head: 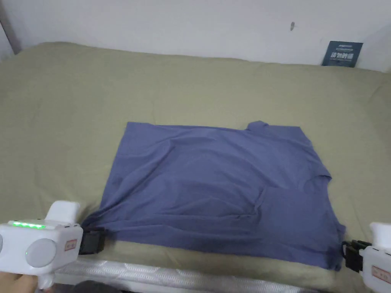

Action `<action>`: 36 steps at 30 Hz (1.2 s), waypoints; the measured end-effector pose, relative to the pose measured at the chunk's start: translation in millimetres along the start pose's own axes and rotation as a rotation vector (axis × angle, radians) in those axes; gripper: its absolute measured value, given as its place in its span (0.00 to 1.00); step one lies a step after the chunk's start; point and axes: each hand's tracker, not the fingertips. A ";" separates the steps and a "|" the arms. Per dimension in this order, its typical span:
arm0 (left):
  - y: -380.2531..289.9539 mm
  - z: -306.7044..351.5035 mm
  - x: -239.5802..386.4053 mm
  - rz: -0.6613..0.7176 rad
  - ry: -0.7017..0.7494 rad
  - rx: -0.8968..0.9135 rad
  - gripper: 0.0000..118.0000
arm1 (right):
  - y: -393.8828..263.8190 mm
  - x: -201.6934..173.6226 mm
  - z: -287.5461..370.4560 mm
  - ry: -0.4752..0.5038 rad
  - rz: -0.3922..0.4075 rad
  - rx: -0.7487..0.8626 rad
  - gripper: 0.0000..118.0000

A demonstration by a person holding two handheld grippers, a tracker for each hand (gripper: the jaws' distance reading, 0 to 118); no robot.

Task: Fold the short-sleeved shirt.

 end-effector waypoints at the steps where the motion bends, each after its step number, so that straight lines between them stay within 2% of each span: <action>1: 1.0 0.0 1.0 0.001 -0.003 0.001 0.60 | 0.4 0.0 -0.2 0.001 0.002 -0.004 0.00; 2: 2.4 -0.9 2.3 0.005 -0.008 -0.005 0.11 | -0.3 -0.3 -1.0 0.008 0.006 -0.008 0.00; 3: 2.6 -2.0 4.9 0.005 -0.015 -0.005 0.02 | -0.3 -0.4 -1.5 0.013 0.011 -0.009 0.00; 4: 3.3 -1.2 2.4 0.001 -0.005 0.000 0.02 | -0.3 -0.5 -1.9 0.017 0.014 -0.009 0.04; 5: 4.7 -1.3 2.2 -0.011 -0.012 -0.019 0.02 | -0.2 -0.3 -2.0 0.024 0.014 -0.006 0.39; 6: 4.2 -0.9 1.9 -0.010 -0.017 -0.019 0.02 | -0.5 -1.0 -3.0 0.044 0.008 -0.015 0.77; 7: 4.0 -0.2 1.9 -0.011 -0.010 -0.014 0.02 | 0.2 -1.4 -8.0 0.065 0.001 -0.059 0.99; 8: 3.7 -1.8 -1.0 -0.011 -0.009 -0.017 0.02 | -0.7 -2.2 -14.2 0.079 0.007 -0.084 0.95; 9: 3.8 -0.8 -2.8 -0.002 -0.012 -0.015 0.02 | -0.1 -0.7 -14.8 0.057 0.001 -0.019 0.91; 11: 4.3 1.1 -4.9 0.013 -0.020 -0.013 0.02 | -18.5 -7.6 -23.2 0.055 0.050 -0.127 0.85; 12: 4.8 0.1 -6.4 0.015 -0.023 -0.014 0.02 | -24.1 -7.6 -28.6 0.056 0.053 -0.138 0.70; 13: 5.0 0.3 -6.2 0.013 -0.022 -0.014 0.02 | -29.2 -6.9 -32.0 0.055 0.051 -0.139 0.41; 14: 5.6 0.8 -6.1 0.008 -0.020 -0.014 0.02 | -10.1 -3.5 -39.3 0.051 0.051 -0.149 0.05; 18: 12.3 8.5 -6.8 -0.015 -0.019 -0.008 0.02 | 3.4 -1.4 -29.7 0.081 0.037 -0.152 0.05; 21: 29.0 16.8 -13.4 -0.018 -0.034 0.023 0.02 | 26.9 -0.2 -13.7 0.076 0.068 -0.076 0.05; 25: 73.6 20.8 -17.1 -0.029 -0.049 0.072 0.02 | 73.3 2.6 -8.8 0.086 0.053 -0.003 0.05; 30: 142.9 0.9 -16.3 -0.044 -0.075 0.096 0.02 | 134.0 -1.9 -40.5 0.044 0.091 0.026 0.05; 36: 203.2 -56.7 -6.8 -0.064 -0.083 0.037 0.02 | 179.9 0.7 -108.8 0.017 0.061 -0.060 0.05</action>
